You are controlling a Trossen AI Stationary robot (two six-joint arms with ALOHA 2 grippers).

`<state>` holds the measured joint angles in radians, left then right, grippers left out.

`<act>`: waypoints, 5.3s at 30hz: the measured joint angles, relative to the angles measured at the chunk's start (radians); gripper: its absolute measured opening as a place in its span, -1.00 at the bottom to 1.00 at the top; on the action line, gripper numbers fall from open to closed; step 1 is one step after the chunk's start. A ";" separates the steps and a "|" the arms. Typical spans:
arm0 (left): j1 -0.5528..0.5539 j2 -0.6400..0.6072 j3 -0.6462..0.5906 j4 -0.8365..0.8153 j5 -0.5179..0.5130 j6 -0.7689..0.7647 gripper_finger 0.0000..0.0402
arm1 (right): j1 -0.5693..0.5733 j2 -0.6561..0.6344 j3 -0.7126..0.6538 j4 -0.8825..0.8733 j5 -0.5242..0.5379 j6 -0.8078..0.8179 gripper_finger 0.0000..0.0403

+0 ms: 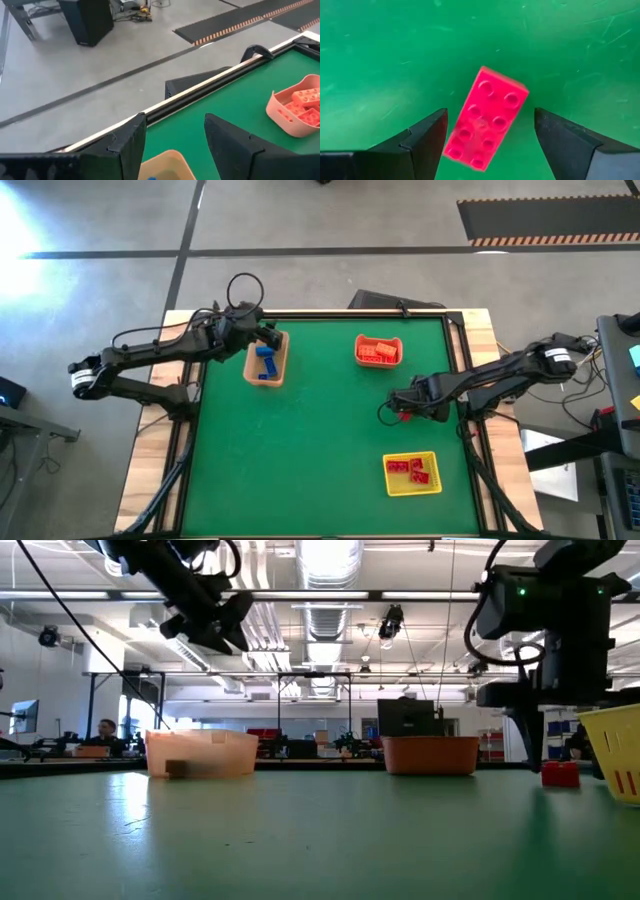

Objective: Sort & place blocks by color
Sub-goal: Put the red game piece into the yellow bin, then return to Home Position

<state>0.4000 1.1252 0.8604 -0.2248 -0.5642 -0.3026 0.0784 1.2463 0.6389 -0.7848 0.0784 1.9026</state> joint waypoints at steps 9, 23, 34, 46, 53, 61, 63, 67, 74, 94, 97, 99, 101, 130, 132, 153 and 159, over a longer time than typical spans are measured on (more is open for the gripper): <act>0.000 0.000 0.000 0.015 -0.002 0.004 -0.08 | 0.000 0.026 -0.004 0.045 0.000 -0.014 -0.02; -0.001 0.000 0.000 0.019 -0.002 -0.006 -0.08 | 0.000 0.024 0.020 0.052 -0.008 -0.091 -0.37; -0.026 -0.001 -0.001 0.039 0.069 -0.110 -0.08 | 0.003 0.018 0.156 -0.028 -0.114 -0.453 -0.33; -0.193 -0.002 0.007 0.156 0.173 -0.111 -0.08 | 0.084 0.017 0.392 -0.098 -0.210 -0.916 -0.33; -0.315 -0.003 0.024 0.165 0.172 -0.111 -0.08 | 0.195 0.017 0.500 -0.132 -0.217 -1.249 -0.32; -0.426 -0.003 0.039 0.168 0.172 -0.171 -0.08 | 0.411 0.019 0.513 -0.128 -0.219 -1.538 -0.32; -0.448 -0.003 0.037 0.175 0.172 -0.189 -0.08 | 0.461 0.019 0.502 -0.110 -0.219 -1.551 -0.32; -0.496 -0.003 0.034 0.205 0.172 -0.192 -0.08 | 0.534 0.019 0.459 -0.048 -0.219 -1.489 -0.31; -0.553 -0.001 0.033 0.278 0.171 -0.192 -0.08 | 0.585 0.020 0.365 0.073 -0.189 -1.370 -0.31; -0.566 0.000 0.032 0.321 0.163 -0.216 -0.08 | 0.583 0.231 0.386 0.087 -0.169 -1.371 -0.31; -0.566 0.000 0.032 0.322 0.161 -0.216 -0.08 | 0.583 0.229 0.389 0.087 -0.159 -1.372 -0.30; -0.566 0.000 0.032 0.321 0.158 -0.216 -0.08 | 0.582 0.229 0.387 0.086 -0.157 -1.372 -0.27; -0.566 0.000 0.032 0.322 0.156 -0.216 -0.08 | 0.582 0.229 0.387 0.084 -0.156 -1.377 -0.22; -0.566 0.000 0.025 0.319 0.158 -0.189 -0.08 | 0.502 0.015 0.365 0.305 0.342 -1.717 -0.40; -0.568 -0.007 0.018 0.311 0.170 -0.166 -0.08 | 0.456 -0.018 0.345 0.355 0.341 -1.757 -0.46; -0.597 -0.413 -0.175 -0.028 0.272 -0.048 -0.98 | 0.140 -0.483 -0.210 0.866 0.155 -1.903 -0.84; -0.597 -0.552 -0.303 -0.016 0.272 -0.047 -1.00 | 0.140 -0.639 -0.268 0.874 0.198 -1.903 -0.84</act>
<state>-0.1974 0.5732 0.5578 -0.2409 -0.2924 -0.3500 0.2188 0.6068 0.3710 0.0894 0.2761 -0.0002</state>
